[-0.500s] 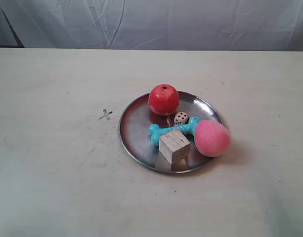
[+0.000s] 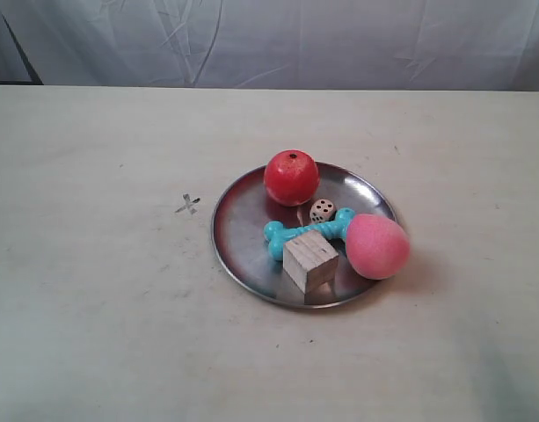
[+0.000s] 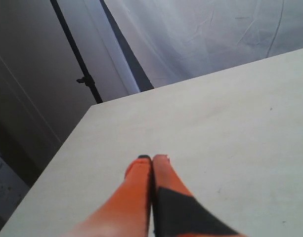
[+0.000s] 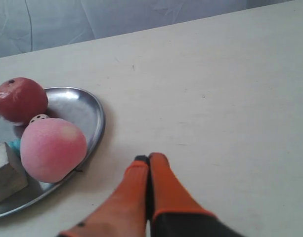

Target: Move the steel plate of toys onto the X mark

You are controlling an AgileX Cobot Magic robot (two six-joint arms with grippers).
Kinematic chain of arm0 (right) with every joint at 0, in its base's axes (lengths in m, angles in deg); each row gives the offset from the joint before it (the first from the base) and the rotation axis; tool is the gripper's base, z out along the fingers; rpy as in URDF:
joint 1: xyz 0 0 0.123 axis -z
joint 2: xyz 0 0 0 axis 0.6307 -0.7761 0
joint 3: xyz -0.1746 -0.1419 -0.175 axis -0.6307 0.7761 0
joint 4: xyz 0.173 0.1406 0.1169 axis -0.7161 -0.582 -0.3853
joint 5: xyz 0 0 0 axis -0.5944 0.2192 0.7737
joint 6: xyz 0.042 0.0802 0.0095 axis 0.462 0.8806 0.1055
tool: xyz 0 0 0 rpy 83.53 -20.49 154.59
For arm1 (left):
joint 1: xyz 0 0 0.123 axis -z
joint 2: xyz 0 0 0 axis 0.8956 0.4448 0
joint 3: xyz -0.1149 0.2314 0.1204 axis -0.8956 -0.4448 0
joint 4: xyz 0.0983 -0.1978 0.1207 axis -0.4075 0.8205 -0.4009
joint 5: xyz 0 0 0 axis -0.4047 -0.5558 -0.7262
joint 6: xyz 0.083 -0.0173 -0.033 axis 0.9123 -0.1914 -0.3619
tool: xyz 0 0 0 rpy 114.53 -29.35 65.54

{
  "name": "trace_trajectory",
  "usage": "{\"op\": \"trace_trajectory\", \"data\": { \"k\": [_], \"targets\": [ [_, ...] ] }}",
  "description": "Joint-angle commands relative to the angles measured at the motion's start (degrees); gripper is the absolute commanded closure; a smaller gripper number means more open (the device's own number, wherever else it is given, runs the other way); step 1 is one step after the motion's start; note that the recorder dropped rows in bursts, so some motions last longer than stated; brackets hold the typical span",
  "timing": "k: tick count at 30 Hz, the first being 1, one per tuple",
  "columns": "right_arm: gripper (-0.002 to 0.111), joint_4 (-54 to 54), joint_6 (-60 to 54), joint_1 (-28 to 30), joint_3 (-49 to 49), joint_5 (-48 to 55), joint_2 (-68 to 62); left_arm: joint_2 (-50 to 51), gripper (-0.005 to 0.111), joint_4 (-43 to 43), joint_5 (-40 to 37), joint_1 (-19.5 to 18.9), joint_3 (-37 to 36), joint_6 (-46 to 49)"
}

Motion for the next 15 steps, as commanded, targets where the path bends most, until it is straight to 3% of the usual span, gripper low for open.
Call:
{"op": "trace_trajectory", "data": {
  "k": [1, 10, 12, 15],
  "targets": [
    [0.109, 1.07, -0.28, 0.25, 0.14, -0.4, 0.19, -0.24, 0.106, -1.16, 0.82, 0.04, -0.28, -0.01],
    [0.109, 2.43, -0.28, 0.25, 0.14, -2.6, 0.19, -0.24, 0.106, -1.9, 2.98, 0.04, -0.28, -0.01],
    [0.109, 2.15, -0.28, 0.25, 0.14, -7.84, 0.19, -0.24, 0.106, -1.9, 7.66, 0.04, -0.28, -0.01],
    [0.109, -0.71, -0.28, 0.25, 0.14, -18.34, 0.19, -0.24, 0.106, -1.9, 21.15, 0.04, -0.28, -0.13]
  ]
}}
